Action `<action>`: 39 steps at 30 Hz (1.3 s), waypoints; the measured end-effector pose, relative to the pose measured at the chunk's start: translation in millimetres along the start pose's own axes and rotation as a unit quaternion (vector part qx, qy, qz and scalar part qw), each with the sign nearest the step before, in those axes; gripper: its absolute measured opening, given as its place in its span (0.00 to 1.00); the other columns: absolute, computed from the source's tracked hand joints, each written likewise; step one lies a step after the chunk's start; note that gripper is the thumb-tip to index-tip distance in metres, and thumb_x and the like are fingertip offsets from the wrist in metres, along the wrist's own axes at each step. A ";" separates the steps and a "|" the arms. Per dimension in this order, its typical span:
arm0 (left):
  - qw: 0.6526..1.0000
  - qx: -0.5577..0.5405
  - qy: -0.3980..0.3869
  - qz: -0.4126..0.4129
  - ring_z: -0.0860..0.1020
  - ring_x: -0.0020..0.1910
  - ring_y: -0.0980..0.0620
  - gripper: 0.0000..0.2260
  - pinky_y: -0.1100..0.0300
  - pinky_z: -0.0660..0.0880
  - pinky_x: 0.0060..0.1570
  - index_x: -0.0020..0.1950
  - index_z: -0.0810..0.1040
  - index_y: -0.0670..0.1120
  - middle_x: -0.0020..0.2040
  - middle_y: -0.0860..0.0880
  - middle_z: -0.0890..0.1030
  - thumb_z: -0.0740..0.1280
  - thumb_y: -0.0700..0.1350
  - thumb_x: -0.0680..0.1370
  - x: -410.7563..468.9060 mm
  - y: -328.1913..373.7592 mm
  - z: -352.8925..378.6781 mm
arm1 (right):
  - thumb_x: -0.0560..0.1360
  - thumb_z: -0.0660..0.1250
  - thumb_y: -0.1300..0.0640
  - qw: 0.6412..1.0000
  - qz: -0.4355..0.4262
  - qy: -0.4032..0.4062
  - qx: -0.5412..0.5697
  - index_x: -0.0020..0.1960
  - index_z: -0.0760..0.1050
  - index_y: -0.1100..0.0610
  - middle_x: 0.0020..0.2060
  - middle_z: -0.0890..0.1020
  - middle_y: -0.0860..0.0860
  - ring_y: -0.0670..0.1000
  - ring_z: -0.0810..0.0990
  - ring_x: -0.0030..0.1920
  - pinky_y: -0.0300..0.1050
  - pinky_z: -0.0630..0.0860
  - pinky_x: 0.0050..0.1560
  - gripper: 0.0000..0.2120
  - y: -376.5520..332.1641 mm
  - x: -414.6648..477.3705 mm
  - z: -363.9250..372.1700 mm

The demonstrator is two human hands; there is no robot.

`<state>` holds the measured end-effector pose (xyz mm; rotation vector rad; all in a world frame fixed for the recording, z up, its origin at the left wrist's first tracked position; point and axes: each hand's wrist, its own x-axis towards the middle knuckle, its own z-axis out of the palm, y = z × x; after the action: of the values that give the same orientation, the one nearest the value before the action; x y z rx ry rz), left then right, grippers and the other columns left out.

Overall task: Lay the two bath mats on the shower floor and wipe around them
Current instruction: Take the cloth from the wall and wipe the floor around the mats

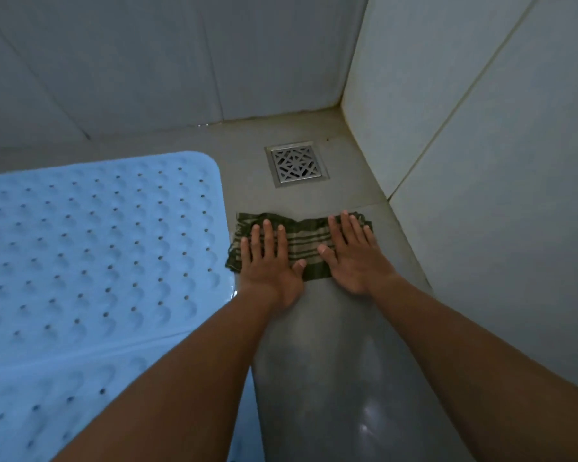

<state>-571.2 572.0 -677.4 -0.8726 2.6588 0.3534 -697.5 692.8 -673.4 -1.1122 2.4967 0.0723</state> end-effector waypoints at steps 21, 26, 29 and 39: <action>0.998 -0.044 0.027 -0.043 0.32 0.78 0.43 0.31 0.43 0.34 0.75 0.80 0.35 0.48 0.80 0.45 0.33 0.43 0.60 0.83 -22.0 13.9 16.5 | 0.83 0.40 0.39 1.000 -0.012 0.002 -0.009 0.80 0.33 0.52 0.79 0.34 0.55 0.53 0.32 0.78 0.53 0.32 0.77 0.32 7.9 -23.0 14.0; 0.997 -0.054 0.022 -0.047 0.31 0.77 0.42 0.31 0.42 0.33 0.75 0.80 0.34 0.47 0.79 0.44 0.32 0.42 0.60 0.83 -67.9 29.3 35.2 | 0.83 0.40 0.39 1.000 -0.019 -0.002 -0.012 0.80 0.34 0.52 0.79 0.35 0.56 0.53 0.33 0.78 0.53 0.32 0.76 0.32 15.2 -68.0 29.6; 0.997 -0.057 0.015 -0.051 0.31 0.77 0.42 0.31 0.43 0.33 0.75 0.79 0.33 0.46 0.79 0.43 0.32 0.42 0.60 0.83 -102.9 39.9 48.9 | 0.83 0.39 0.39 0.999 -0.030 -0.005 -0.015 0.80 0.33 0.52 0.79 0.35 0.55 0.53 0.33 0.78 0.53 0.32 0.76 0.32 20.0 -97.8 38.0; 0.995 -0.066 0.010 -0.077 0.31 0.77 0.41 0.31 0.43 0.32 0.75 0.80 0.34 0.45 0.79 0.42 0.32 0.42 0.60 0.83 -200.0 70.2 84.5 | 0.83 0.41 0.39 0.999 -0.039 -0.016 -0.007 0.80 0.34 0.54 0.79 0.35 0.56 0.53 0.32 0.78 0.53 0.33 0.77 0.33 28.1 -195.3 67.2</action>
<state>-442.7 760.4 -671.1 -1.1202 2.5887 0.4882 -577.6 863.0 -663.5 -1.2046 2.4254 0.0852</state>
